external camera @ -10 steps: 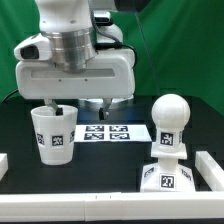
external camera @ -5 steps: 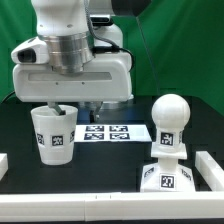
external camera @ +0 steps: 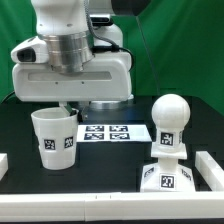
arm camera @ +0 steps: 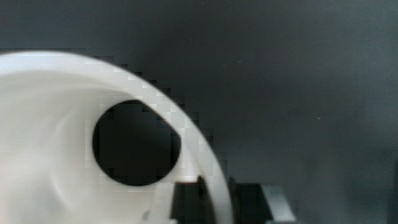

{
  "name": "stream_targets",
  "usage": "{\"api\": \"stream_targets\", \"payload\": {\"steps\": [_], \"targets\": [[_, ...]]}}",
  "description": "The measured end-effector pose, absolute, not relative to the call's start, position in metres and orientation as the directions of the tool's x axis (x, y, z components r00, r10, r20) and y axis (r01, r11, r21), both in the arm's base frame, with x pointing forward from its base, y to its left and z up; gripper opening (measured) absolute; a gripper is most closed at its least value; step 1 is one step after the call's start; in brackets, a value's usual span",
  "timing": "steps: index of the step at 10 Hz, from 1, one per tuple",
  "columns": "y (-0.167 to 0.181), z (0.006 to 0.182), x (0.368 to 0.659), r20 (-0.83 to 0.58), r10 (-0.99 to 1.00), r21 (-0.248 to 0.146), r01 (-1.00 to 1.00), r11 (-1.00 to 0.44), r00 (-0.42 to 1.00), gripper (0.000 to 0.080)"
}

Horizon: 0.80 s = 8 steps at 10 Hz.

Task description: Assemble lamp

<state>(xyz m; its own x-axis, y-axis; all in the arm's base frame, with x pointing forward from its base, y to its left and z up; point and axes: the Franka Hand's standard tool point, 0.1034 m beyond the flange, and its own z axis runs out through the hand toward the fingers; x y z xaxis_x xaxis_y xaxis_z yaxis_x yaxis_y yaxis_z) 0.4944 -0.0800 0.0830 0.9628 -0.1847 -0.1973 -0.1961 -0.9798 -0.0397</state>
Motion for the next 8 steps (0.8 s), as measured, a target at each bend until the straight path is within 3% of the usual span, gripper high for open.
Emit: {"api": "stream_targets", "payload": {"steps": [5,8], "targets": [[-0.081,0.084,0.494,-0.197,-0.186,-0.040,-0.197,-0.980,0.963,0.0048],[-0.081,0.101,0.473,-0.309,-0.214,-0.053,-0.241,-0.969,0.927,0.0044]]}}
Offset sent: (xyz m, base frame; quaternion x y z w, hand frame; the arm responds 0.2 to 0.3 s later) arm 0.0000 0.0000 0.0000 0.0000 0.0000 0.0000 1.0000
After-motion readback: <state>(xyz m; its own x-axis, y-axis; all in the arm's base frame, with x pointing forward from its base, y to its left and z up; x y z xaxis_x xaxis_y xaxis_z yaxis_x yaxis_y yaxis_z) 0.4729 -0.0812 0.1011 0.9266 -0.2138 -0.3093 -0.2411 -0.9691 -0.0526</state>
